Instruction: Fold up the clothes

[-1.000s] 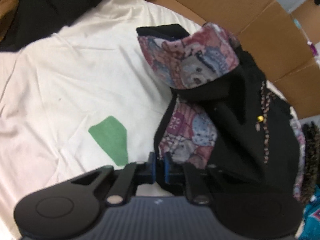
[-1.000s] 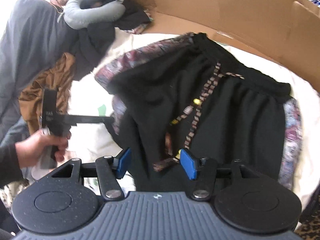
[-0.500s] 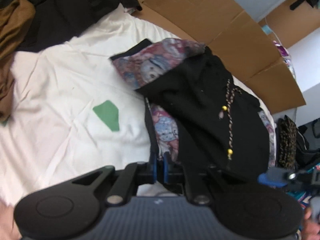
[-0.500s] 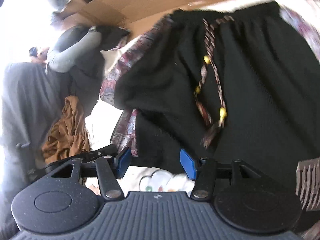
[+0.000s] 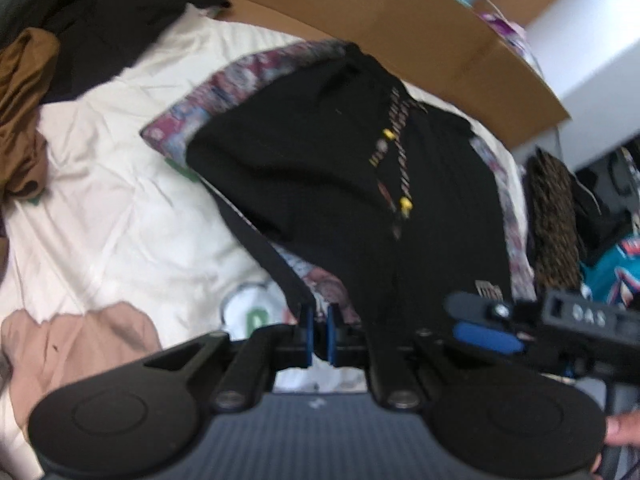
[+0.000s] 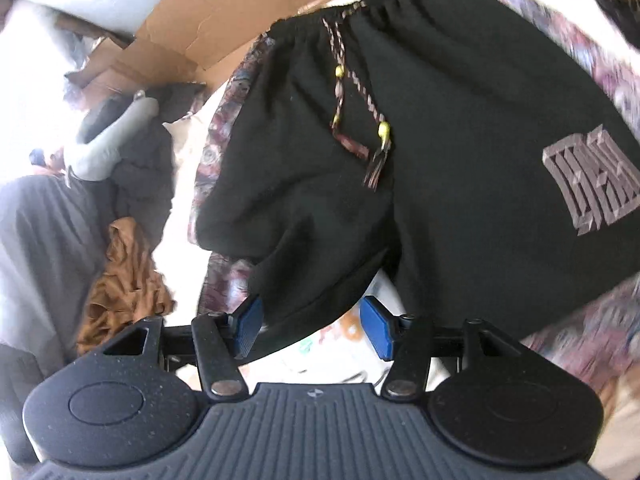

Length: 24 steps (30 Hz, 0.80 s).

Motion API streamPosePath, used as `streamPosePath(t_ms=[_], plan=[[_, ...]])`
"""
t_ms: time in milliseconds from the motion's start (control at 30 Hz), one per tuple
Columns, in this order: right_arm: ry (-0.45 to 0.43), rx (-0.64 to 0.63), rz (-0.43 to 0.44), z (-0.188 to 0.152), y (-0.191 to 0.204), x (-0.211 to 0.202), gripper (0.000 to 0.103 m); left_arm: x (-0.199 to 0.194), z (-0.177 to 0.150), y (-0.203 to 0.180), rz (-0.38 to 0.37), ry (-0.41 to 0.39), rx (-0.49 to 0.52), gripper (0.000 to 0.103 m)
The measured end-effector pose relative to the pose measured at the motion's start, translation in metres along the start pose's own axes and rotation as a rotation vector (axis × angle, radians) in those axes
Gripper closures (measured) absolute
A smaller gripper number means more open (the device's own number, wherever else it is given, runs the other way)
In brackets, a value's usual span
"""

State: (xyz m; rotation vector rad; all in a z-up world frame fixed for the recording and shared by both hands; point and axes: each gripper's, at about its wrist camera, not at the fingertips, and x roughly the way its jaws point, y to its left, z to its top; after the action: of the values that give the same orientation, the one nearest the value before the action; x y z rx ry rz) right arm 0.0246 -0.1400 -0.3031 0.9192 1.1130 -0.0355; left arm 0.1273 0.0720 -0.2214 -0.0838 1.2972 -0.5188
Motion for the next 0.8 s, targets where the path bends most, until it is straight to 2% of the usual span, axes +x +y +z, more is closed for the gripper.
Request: streamPosePath(t_ms=[133, 233, 367, 667, 800], plan=[[0.025, 0.072, 0.053, -0.019, -0.012, 0.008, 0.042, 0.001, -0.021, -0.003, -0.028, 0.082, 0.077, 0.096], [0.047, 0.134, 0.082, -0.033, -0.024, 0.019, 0.042, 0.011, -0.03, 0.006, -0.061, 0.13, 0.062, 0.096], [0.076, 0.217, 0.12, -0.052, -0.041, 0.035, 0.042, 0.017, -0.036, 0.016, -0.112, 0.132, 0.035, 0.096], [0.081, 0.541, 0.277, -0.086, -0.083, 0.071, 0.041, 0.033, -0.042, 0.026, -0.231, 0.154, -0.032, 0.096], [0.086, 0.607, 0.307, -0.097, -0.086, 0.086, 0.041, 0.041, -0.044, 0.028, -0.257, 0.17, -0.058, 0.096]])
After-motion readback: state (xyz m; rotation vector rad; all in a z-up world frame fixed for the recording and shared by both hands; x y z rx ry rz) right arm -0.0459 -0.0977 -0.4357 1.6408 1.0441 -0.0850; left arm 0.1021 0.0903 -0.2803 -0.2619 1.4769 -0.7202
